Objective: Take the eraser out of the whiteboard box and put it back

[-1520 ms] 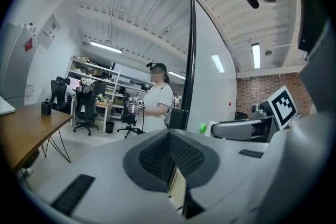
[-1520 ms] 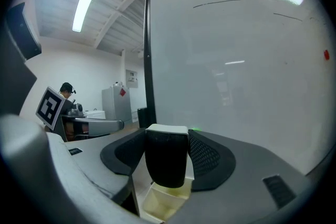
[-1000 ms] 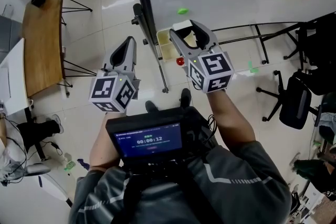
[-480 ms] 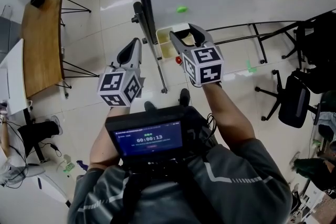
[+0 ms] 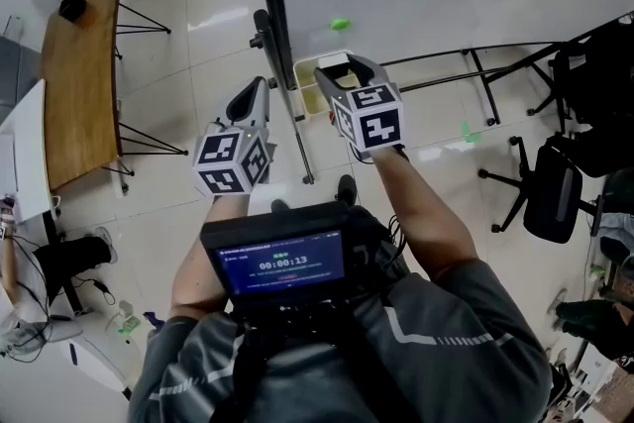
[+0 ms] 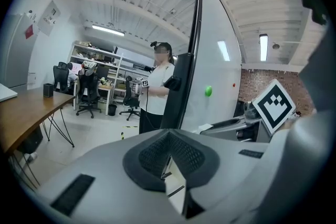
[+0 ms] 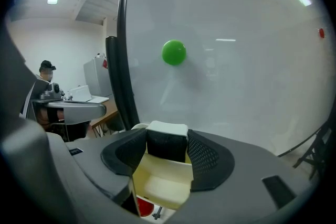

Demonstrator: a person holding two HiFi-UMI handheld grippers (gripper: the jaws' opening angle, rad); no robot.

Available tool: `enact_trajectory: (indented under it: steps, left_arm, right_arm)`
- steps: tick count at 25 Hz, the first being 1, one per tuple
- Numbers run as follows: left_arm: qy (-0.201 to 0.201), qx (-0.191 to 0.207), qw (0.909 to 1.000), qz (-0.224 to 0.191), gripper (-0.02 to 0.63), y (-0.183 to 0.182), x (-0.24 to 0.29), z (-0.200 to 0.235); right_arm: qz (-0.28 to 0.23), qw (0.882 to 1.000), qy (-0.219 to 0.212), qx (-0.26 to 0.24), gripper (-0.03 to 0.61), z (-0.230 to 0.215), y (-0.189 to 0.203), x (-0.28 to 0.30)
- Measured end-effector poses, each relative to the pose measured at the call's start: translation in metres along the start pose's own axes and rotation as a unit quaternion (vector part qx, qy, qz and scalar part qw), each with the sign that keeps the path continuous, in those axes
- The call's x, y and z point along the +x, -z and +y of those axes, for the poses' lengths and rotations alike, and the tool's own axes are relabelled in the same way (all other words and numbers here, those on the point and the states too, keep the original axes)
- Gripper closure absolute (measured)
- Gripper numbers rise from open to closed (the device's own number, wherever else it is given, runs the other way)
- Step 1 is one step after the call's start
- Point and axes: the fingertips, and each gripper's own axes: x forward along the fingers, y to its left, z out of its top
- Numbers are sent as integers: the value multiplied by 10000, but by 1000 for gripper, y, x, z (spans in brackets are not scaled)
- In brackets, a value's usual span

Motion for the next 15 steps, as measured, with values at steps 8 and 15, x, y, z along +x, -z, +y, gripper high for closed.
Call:
enact_trajectory:
  steps: [8,15]
  left_arm:
    - [-132,-20,9999,5,581,0,5,8]
    - [-155,-11,9999,55,580,2,9,10]
  right_arm:
    - [329,9994,55,17,305,1,8,6]
    - [750,9972,-19,21,305,3,12,14]
